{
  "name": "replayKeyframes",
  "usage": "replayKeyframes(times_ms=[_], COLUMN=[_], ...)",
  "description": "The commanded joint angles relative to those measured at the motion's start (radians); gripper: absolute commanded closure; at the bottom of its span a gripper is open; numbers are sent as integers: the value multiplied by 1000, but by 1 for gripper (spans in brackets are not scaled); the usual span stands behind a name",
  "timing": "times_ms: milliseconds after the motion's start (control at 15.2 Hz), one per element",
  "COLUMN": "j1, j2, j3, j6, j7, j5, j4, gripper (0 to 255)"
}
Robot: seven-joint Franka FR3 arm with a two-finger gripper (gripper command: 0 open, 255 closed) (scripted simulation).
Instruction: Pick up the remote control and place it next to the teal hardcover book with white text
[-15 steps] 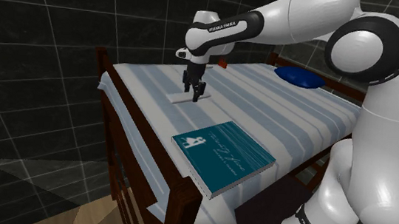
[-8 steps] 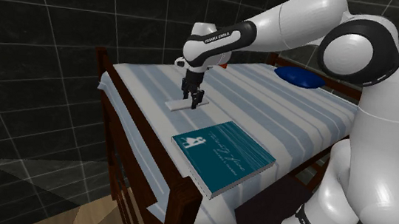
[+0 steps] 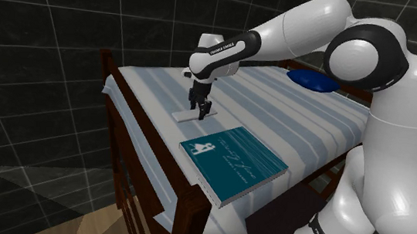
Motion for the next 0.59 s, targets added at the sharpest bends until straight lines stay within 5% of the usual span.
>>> replayKeyframes(times_ms=[0, 264, 330, 528], j1=[0, 0, 0, 0], j2=[0, 0, 0, 0], j3=[0, 0, 0, 0], j6=[2, 2, 2, 2], j7=[0, 0, 0, 0], j5=[0, 0, 0, 0], j4=[-2, -2, -1, -2], gripper=[255, 255, 0, 0])
